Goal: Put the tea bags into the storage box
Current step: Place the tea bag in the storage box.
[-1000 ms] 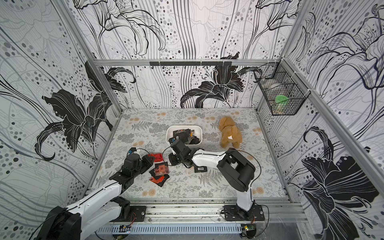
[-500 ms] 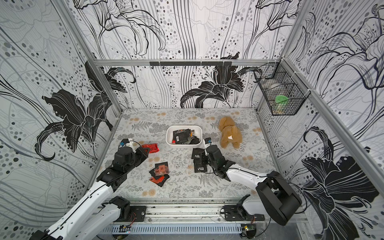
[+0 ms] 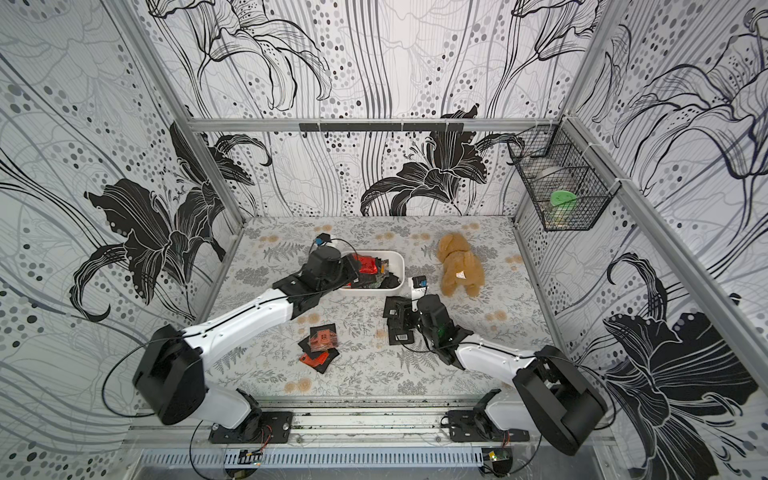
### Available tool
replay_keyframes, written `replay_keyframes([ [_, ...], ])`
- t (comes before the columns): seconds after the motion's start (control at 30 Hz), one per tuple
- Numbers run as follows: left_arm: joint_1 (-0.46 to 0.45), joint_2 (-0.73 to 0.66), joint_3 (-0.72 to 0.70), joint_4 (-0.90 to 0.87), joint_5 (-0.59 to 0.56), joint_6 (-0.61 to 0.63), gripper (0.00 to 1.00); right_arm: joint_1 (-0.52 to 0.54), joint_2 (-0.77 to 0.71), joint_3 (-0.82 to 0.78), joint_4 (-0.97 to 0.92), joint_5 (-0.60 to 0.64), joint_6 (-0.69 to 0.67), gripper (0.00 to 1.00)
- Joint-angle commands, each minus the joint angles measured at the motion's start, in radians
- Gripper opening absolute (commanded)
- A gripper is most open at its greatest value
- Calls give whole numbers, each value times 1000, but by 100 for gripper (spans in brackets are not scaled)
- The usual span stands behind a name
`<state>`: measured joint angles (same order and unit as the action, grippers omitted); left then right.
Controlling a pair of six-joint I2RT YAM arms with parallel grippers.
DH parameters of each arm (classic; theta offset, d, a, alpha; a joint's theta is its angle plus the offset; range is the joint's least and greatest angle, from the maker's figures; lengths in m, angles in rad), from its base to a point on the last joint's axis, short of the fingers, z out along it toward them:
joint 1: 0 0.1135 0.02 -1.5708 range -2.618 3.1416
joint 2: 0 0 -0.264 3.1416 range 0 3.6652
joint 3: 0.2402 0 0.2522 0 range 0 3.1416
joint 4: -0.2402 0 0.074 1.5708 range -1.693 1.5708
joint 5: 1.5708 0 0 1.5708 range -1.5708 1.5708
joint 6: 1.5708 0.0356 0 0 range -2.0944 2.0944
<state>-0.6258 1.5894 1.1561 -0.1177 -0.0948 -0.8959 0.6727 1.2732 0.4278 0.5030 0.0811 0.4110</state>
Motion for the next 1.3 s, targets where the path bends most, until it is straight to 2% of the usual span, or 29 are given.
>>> replay_keyframes([
  [0.0, 1, 135, 107, 15, -23, 23, 0, 4, -34, -32, 64, 31, 20, 45],
  [0.13, -1, 282, 232, -9, -10, 34, 0, 4, -43, -28, 48, 49, 9, 45],
  [0.33, 1, 367, 305, -44, -110, 40, 1, 5, -67, -35, 43, 45, 2, 46],
  [0.43, 1, 371, 302, -47, -120, 49, 19, 4, -62, -35, 49, 35, 0, 46],
  [0.5, 3, 363, 296, -71, -131, 59, 37, 4, -53, -35, 57, 19, -1, 47],
  [0.53, 4, 356, 298, -92, -138, 70, 41, 4, -48, -34, 64, 8, -4, 47],
  [0.67, 7, 255, 290, -234, -320, 107, 65, 4, -40, -28, 72, -32, -15, 49],
  [0.77, 15, 119, 190, -252, -416, 107, 69, 4, -30, -23, 79, -53, -19, 49],
  [0.83, 25, 17, 77, -225, -410, 87, 72, 8, -21, -17, 86, -85, -20, 49],
  [0.9, 46, -79, -42, -188, -314, 77, 73, 23, -2, -5, 95, -118, -33, 49],
  [0.97, 67, -156, -143, -170, -221, 77, 73, 73, 29, 35, 54, -76, -64, 49],
  [1.03, 86, -232, -245, -162, -179, 60, 73, 132, 75, 83, 19, -47, -104, 49],
  [1.1, 106, -304, -345, -149, -160, 41, 73, 170, 135, 135, 6, -93, -125, 49],
  [1.17, 134, -380, -445, -145, -145, 12, 73, 192, 216, 206, -9, -194, -132, 48],
  [1.27, 170, -478, -594, -99, -102, -28, 71, 229, 330, 320, -66, -265, -133, 41],
])
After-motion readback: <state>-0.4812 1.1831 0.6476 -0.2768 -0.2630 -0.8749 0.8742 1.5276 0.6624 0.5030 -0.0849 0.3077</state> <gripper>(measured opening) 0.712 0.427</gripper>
